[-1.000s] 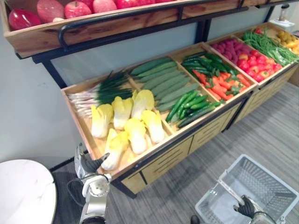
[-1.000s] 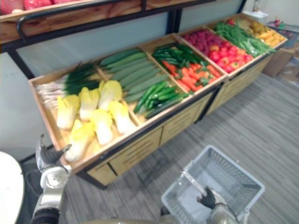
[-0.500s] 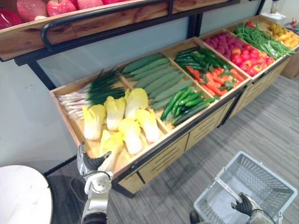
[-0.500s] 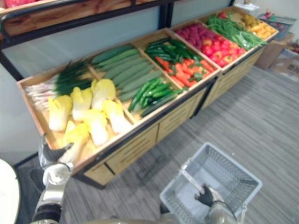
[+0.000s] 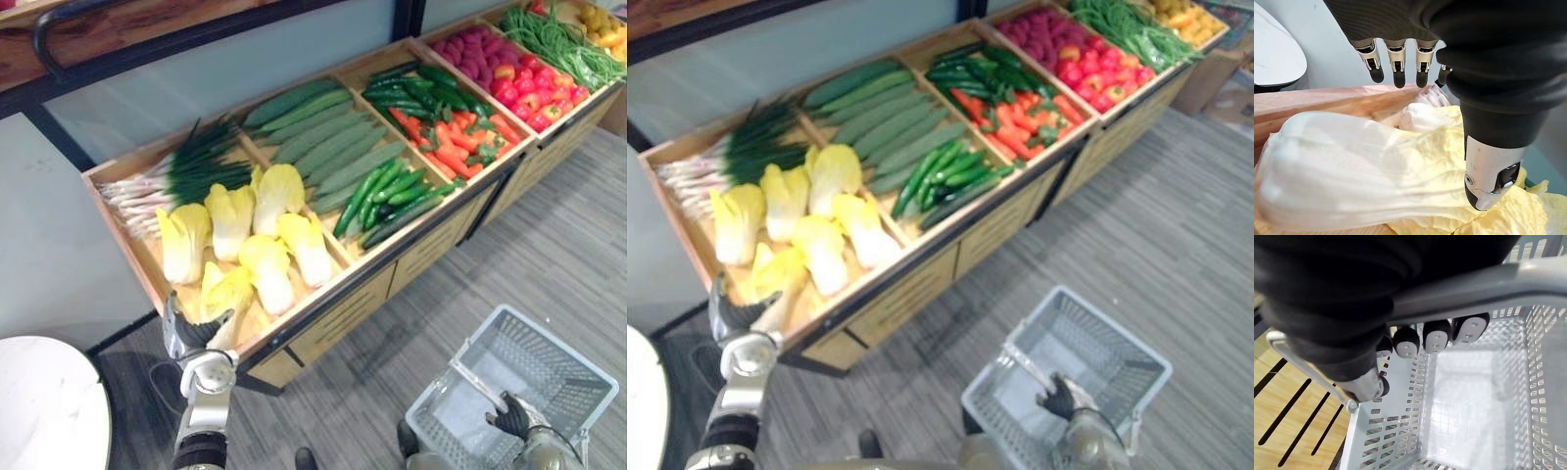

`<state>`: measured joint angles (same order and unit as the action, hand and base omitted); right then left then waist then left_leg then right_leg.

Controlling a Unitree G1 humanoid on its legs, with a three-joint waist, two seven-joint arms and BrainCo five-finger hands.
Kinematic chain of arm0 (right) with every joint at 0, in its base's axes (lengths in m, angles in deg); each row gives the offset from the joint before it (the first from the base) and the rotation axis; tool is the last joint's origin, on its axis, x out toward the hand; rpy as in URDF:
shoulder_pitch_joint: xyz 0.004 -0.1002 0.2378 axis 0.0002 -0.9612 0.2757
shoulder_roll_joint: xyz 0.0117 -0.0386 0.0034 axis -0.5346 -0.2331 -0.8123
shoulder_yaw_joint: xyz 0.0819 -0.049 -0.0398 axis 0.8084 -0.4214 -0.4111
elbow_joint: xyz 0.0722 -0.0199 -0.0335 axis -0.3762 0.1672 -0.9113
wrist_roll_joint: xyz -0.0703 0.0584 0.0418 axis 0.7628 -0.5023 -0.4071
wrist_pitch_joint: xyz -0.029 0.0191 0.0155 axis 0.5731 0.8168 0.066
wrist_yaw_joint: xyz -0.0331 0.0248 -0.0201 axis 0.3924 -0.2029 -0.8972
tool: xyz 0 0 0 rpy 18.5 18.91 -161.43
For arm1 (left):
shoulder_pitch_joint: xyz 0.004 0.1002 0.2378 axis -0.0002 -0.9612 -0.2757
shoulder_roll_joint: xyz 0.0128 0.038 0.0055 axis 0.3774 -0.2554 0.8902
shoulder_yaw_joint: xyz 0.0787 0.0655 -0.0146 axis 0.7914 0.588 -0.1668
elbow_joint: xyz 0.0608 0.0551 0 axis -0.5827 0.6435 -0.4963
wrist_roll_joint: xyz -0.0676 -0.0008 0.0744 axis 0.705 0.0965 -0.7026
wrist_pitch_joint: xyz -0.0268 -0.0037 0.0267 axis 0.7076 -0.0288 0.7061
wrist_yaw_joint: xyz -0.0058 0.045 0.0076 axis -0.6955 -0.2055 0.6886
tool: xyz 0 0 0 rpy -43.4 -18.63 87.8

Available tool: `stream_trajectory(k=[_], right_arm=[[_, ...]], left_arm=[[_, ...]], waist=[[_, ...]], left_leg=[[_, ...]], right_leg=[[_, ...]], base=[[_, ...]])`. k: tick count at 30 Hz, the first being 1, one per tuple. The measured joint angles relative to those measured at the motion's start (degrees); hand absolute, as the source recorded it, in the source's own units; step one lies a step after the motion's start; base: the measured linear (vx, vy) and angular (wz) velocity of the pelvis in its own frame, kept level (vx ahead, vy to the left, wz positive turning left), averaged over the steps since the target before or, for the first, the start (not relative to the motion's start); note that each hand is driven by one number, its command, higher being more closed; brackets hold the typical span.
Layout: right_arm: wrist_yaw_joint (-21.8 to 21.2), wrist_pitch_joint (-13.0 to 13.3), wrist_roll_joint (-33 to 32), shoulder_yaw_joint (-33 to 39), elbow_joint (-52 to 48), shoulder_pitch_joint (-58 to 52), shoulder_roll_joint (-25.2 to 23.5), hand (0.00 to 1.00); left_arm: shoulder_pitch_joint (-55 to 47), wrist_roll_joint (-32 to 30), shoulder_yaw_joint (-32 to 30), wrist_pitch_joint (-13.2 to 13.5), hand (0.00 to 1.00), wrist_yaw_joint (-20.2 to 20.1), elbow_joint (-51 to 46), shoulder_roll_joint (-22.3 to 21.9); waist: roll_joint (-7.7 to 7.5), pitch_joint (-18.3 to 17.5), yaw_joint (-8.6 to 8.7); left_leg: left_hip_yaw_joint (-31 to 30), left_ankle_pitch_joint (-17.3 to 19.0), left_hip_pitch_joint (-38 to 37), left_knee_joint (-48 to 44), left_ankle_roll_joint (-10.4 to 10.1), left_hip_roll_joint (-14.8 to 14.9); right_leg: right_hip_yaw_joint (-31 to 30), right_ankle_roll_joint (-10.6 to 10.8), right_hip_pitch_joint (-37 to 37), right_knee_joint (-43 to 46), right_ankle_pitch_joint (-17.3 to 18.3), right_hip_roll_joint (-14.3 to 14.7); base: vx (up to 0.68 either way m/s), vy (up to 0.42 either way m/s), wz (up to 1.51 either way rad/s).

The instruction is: Pick vegetable in the basket

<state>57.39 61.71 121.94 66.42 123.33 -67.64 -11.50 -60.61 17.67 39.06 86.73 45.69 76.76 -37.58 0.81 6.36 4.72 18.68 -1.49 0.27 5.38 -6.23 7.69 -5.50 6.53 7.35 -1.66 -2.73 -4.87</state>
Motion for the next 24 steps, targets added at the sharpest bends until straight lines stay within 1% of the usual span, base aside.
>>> stream_trajectory(k=[5, 12, 15, 18, 24], right_arm=[[0.3, 0.0, 0.0, -0.1, 0.0, 1.3, 0.0, 1.00], [1.1, 0.4, -0.1, -0.2, 0.0, 2.3, 0.0, 1.00], [1.1, 0.4, -0.2, -0.3, 0.0, 2.6, 0.0, 1.00], [1.2, 0.5, -0.5, -0.8, 0.0, 3.1, 0.0, 1.00], [1.2, 0.7, -0.5, -1.3, 0.0, 3.2, 0.1, 1.00]], left_arm=[[1.5, 0.0, 0.0, 0.0, 0.00, 0.6, 0.2, 0.1], [3.6, 0.5, 0.0, 0.0, 0.00, 0.7, 1.4, 0.1], [4.0, 0.7, 0.0, 0.0, 0.00, 0.8, 3.8, 0.5], [4.1, 0.6, -0.1, 0.0, 0.00, 0.8, 6.4, 2.0], [4.3, 0.6, -1.4, 0.9, 0.00, 1.1, 11.8, 2.0]], waist=[[-0.06, 1.7, -0.05], [-0.14, 3.0, -0.04], [-0.25, 3.3, 0.02], [-0.69, 3.8, 0.01], [-0.83, 4.0, -0.04]], left_leg=[[0.2, 0.0, 0.7, 0.0, 0.0, 0.0], [0.3, 0.0, 1.6, 0.0, 0.0, 0.1], [0.8, 0.0, 1.5, 0.0, -0.1, 0.1], [1.4, 0.1, 1.5, 0.0, -0.1, 0.2], [2.4, 0.2, 0.3, 0.0, -0.3, 0.3]], right_leg=[[-0.4, -0.1, 0.8, 0.0, -0.2, 0.1], [-1.2, -0.1, 2.5, 1.0, -0.2, 0.3], [-1.5, -0.1, 2.6, 1.0, -0.2, 0.3], [-2.4, -0.1, 3.4, 1.7, -0.2, 0.7], [-3.1, -0.1, 2.8, 1.9, -0.2, 0.8]], base=[[0.02, -0.009, -0.04], [0.01, -0.012, -0.06], [-0.01, -0.007, -0.08], [-0.01, -0.011, -0.12], [0.01, -0.007, -0.08]])
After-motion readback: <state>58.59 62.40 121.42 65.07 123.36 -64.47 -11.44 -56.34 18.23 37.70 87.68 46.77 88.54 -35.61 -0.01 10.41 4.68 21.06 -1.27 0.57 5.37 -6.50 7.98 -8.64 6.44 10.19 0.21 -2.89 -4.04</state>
